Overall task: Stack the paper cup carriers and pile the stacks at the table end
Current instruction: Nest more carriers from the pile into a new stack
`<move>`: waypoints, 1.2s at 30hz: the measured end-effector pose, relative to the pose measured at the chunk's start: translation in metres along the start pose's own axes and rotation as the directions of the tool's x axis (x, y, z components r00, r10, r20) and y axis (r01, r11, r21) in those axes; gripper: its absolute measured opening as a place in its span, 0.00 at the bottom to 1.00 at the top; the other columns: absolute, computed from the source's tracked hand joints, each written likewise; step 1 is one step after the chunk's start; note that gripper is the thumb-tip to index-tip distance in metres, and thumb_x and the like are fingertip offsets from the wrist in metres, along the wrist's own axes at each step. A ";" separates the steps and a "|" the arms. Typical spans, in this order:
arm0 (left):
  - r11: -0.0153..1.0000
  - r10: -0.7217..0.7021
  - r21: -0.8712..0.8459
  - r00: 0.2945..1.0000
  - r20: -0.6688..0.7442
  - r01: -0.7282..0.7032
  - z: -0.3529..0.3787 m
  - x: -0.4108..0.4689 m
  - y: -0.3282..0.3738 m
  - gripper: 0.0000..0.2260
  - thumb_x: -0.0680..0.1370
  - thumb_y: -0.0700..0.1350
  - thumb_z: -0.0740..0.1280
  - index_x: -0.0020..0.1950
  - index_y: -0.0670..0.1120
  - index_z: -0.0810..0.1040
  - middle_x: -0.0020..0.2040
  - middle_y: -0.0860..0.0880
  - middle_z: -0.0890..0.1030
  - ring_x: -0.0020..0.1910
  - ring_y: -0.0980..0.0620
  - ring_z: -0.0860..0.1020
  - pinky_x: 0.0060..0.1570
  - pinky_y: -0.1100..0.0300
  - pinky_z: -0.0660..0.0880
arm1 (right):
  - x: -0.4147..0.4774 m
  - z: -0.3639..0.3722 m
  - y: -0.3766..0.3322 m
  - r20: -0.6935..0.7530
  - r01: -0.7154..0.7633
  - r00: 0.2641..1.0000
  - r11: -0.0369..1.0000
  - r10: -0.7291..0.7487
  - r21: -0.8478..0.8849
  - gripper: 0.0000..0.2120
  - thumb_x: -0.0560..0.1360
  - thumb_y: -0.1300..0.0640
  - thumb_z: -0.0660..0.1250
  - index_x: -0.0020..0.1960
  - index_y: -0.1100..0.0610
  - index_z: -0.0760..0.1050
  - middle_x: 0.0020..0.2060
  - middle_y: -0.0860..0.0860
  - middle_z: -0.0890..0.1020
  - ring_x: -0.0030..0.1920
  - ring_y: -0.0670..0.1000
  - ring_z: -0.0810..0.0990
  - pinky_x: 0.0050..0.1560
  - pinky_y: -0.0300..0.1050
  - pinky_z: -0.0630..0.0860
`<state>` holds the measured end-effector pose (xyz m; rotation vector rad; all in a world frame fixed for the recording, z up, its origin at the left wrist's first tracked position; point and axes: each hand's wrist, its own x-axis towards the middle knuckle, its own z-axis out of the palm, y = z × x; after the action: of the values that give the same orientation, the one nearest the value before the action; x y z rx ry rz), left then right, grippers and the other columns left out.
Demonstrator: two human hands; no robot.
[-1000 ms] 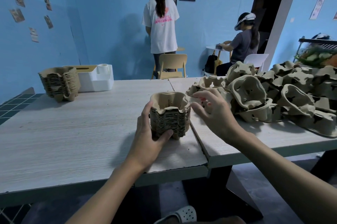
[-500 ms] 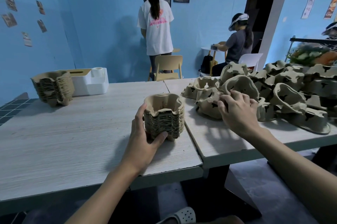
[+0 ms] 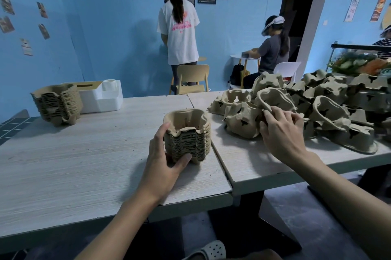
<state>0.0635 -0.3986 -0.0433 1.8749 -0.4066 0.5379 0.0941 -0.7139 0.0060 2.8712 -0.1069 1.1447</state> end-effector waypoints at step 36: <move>0.995 0.068 0.086 0.993 -0.095 -0.060 -0.010 -0.012 0.010 0.39 0.71 0.43 0.78 0.72 0.61 0.59 0.63 0.53 0.65 0.61 0.73 0.64 0.59 0.42 0.78 | -0.026 -0.016 -0.027 0.184 0.218 0.906 0.791 -0.382 0.572 0.24 0.69 0.55 0.77 0.64 0.51 0.76 0.59 0.48 0.79 0.60 0.53 0.72 0.59 0.51 0.70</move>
<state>0.0466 -0.3924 -0.0394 1.9111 -0.3854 0.6959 0.0665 -0.6848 -0.0012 3.3366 0.7750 0.7709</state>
